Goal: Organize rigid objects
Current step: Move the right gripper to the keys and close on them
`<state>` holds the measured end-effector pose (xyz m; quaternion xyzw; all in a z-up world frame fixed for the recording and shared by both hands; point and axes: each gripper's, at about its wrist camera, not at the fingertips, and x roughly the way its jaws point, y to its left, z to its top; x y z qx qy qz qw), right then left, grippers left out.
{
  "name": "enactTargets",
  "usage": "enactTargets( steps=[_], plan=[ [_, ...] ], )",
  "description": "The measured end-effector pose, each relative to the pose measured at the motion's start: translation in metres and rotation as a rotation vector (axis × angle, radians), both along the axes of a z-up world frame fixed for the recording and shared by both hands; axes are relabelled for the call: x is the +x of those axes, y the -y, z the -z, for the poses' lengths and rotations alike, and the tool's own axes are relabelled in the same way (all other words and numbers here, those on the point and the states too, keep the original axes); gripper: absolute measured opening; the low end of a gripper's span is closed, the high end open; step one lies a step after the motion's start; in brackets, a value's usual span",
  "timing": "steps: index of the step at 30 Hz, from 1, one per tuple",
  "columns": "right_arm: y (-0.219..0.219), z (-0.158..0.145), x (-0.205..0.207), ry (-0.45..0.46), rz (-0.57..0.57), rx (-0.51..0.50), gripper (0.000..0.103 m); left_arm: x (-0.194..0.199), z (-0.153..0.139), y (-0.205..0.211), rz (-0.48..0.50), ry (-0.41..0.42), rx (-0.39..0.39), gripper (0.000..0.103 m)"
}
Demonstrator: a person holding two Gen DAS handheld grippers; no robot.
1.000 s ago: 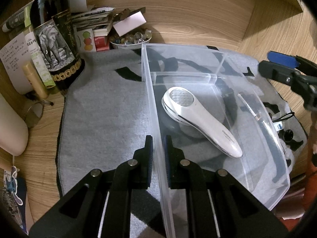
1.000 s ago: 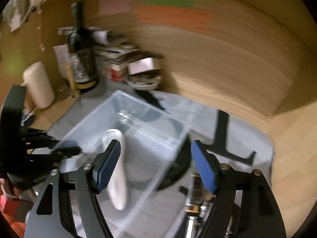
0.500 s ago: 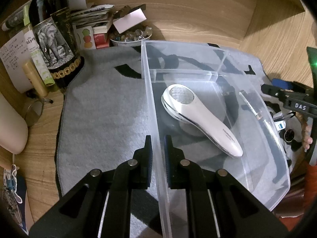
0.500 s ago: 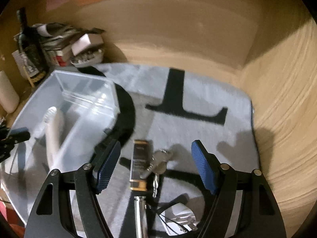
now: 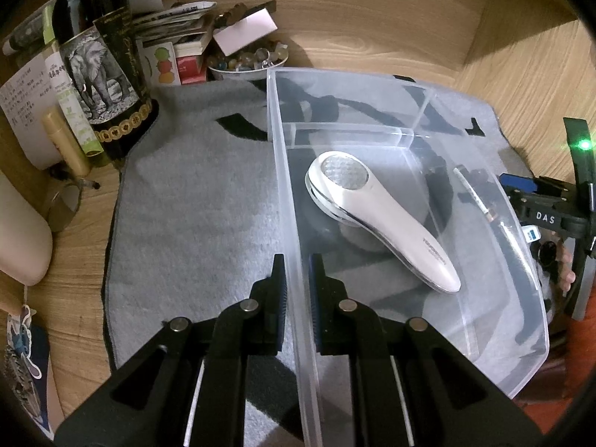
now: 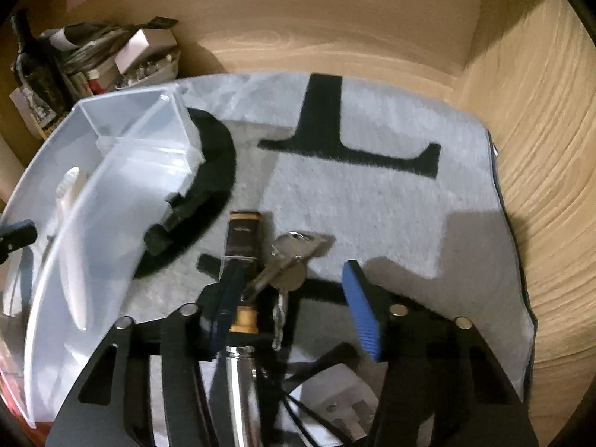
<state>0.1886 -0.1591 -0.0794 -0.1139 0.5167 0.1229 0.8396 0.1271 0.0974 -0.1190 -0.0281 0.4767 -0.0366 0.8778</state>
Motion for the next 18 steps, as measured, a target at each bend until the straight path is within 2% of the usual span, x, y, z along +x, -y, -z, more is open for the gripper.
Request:
enactTargets(
  steps=[2, 5, 18],
  plan=[
    [0.005, 0.001, 0.003, -0.002, 0.015, 0.012, 0.048, 0.0, -0.001, 0.0, 0.0, 0.0, 0.0, 0.012],
    [0.01, 0.003, 0.012, -0.017, 0.038, 0.01, 0.04, 0.0, -0.001, 0.0, -0.001, 0.003, 0.0, 0.012],
    [-0.005, 0.011, 0.031, -0.037, 0.012, -0.018, 0.04, 0.002, 0.001, 0.001, 0.001, -0.002, 0.001, 0.012]
  ],
)
